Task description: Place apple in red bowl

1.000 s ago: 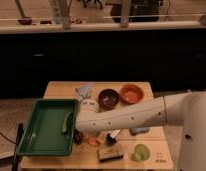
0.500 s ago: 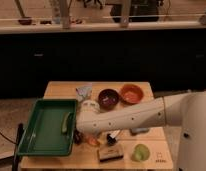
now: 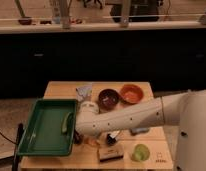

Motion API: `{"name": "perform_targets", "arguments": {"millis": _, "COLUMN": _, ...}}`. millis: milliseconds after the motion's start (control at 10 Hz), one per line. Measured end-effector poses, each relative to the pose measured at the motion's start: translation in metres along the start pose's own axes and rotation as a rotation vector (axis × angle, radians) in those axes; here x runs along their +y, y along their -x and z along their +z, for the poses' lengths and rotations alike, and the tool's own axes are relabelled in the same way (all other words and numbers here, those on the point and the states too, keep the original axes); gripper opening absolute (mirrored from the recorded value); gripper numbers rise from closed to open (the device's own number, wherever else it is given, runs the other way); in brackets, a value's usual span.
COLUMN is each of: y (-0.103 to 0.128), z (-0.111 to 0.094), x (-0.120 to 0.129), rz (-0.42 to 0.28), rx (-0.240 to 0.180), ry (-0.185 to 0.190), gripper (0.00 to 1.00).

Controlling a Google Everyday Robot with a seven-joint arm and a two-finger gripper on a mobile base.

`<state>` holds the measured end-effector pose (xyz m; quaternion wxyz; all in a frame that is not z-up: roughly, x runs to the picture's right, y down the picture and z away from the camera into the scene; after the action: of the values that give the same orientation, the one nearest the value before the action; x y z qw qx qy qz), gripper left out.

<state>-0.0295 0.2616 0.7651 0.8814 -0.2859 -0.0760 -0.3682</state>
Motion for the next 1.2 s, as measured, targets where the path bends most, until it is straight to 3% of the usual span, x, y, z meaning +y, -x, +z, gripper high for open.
{"name": "perform_targets", "arguments": {"millis": 200, "y": 0.001, "z": 0.0, "x": 0.002, "rz": 0.003, "rx": -0.001, "ry": 0.005, "gripper": 0.06}}
{"name": "perform_targets", "arguments": {"millis": 300, "y": 0.001, "z": -0.001, "x": 0.002, "rz": 0.003, "rx": -0.002, "ry": 0.006, "gripper": 0.01}}
{"name": "perform_targets", "arguments": {"millis": 700, "y": 0.003, "z": -0.01, "x": 0.003, "rz": -0.026, "rx": -0.004, "ry": -0.001, "gripper": 0.0}}
{"name": "perform_targets", "arguments": {"millis": 1200, "y": 0.002, "z": -0.025, "x": 0.003, "rz": -0.043, "rx": -0.005, "ry": -0.04, "gripper": 0.0}}
